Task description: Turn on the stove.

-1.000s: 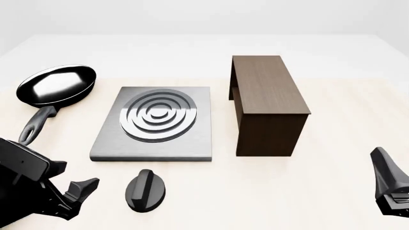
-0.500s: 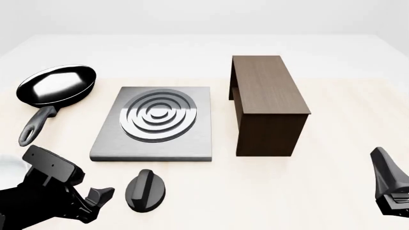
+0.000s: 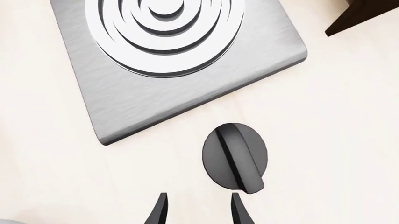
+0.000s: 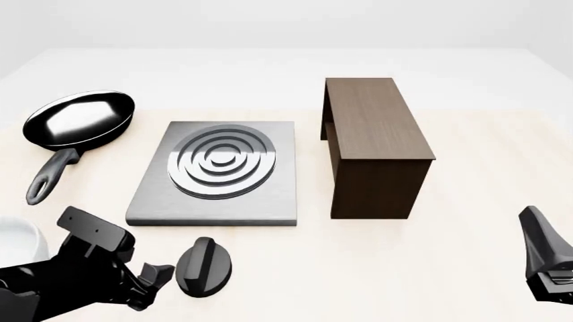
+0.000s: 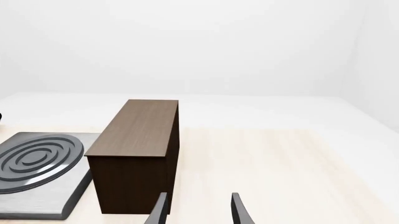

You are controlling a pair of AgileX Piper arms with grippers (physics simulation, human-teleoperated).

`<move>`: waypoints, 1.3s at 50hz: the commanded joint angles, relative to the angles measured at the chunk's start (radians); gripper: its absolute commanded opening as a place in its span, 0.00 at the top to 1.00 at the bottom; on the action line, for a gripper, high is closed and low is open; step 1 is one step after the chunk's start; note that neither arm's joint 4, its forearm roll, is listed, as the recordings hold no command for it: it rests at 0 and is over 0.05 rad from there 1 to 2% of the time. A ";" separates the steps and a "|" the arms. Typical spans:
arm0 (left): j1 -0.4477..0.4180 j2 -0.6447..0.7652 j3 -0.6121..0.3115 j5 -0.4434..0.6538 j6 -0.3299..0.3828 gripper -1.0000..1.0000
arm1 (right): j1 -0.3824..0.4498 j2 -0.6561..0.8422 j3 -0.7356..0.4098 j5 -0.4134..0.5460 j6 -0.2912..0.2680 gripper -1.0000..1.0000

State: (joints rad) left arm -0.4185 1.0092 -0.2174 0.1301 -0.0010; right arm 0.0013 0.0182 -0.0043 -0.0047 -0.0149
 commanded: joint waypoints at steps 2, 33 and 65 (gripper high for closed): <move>0.006 0.141 0.020 -0.137 -0.002 0.00 | 0.000 0.000 0.000 0.000 0.000 0.00; -0.047 0.256 -0.005 -0.203 -0.044 0.00 | 0.000 0.000 0.000 0.000 0.000 0.00; -0.149 0.250 -0.058 -0.168 -0.096 0.00 | 0.000 0.000 0.000 0.000 0.000 0.00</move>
State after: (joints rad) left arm -0.5494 1.2562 -0.2689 -0.0351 -0.0907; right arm 0.0012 0.0182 -0.0043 -0.0047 -0.0149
